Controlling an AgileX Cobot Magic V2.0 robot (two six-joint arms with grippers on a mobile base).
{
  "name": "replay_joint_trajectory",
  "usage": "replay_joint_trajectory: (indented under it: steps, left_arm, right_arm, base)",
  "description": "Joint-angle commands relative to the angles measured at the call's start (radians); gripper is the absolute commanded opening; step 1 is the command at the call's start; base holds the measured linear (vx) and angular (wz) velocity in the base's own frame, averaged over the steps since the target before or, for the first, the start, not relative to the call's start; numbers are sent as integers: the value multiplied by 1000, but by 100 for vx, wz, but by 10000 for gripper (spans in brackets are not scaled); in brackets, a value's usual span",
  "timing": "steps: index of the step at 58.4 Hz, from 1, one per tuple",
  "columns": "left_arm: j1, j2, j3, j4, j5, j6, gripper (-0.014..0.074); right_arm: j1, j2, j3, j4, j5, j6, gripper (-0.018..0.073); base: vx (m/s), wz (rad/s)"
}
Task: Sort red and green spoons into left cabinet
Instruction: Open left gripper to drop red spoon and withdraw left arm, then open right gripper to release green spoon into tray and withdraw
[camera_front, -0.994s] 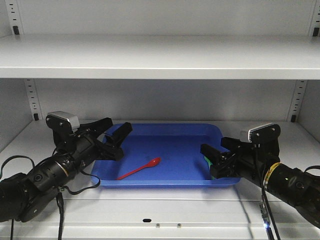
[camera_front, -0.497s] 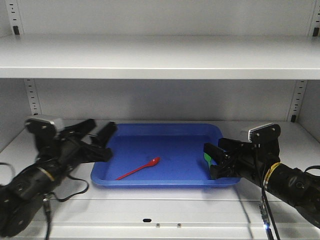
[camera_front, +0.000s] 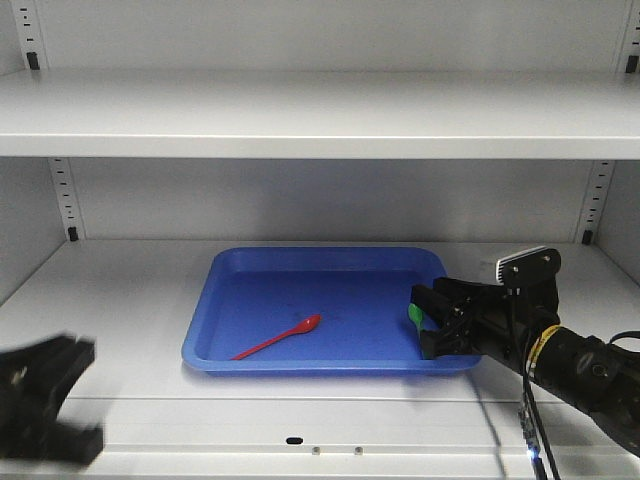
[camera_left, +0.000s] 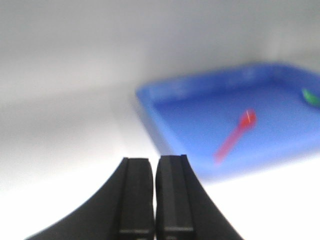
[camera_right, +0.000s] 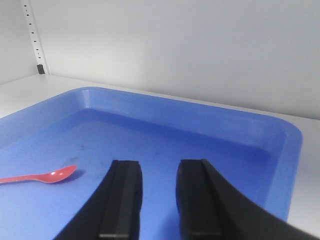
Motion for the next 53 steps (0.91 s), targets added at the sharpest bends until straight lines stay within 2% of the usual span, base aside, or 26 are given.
replay_joint_trajectory:
  steps: [1,12,16,26,35,42,53]
  left_arm:
    - [-1,-120,58,-16,7,1,97]
    - [5,-348,266,-16,9,-6,-7]
    - [28,-423,335,-16,9,-14,-8]
    - [104,-589,468,-13,10,-111,-8]
    - [159,-724,552,-6,9,-139,-8]
    - [196,-867,550,26,137,-138,-6]
    - [264,-1063,550,44,217,-138,-6]
  right_arm:
    - [-6,-40,-31,34,-66,-7,250]
    - [-6,-40,-31,34,-66,-7,242]
    - [-6,-40,-31,34,-66,-7,242]
    - [-6,-40,-31,34,-66,-7,242]
    - [-6,-40,-31,34,-66,-7,242]
    - [-6,-40,-31,34,-66,-7,242]
    - [-6,-40,-31,34,-66,-7,242]
  base:
    - [0,0]
    - [0,0]
    - [0,0]
    - [0,0]
    - [0,0]
    - [0,0]
    - [0,0]
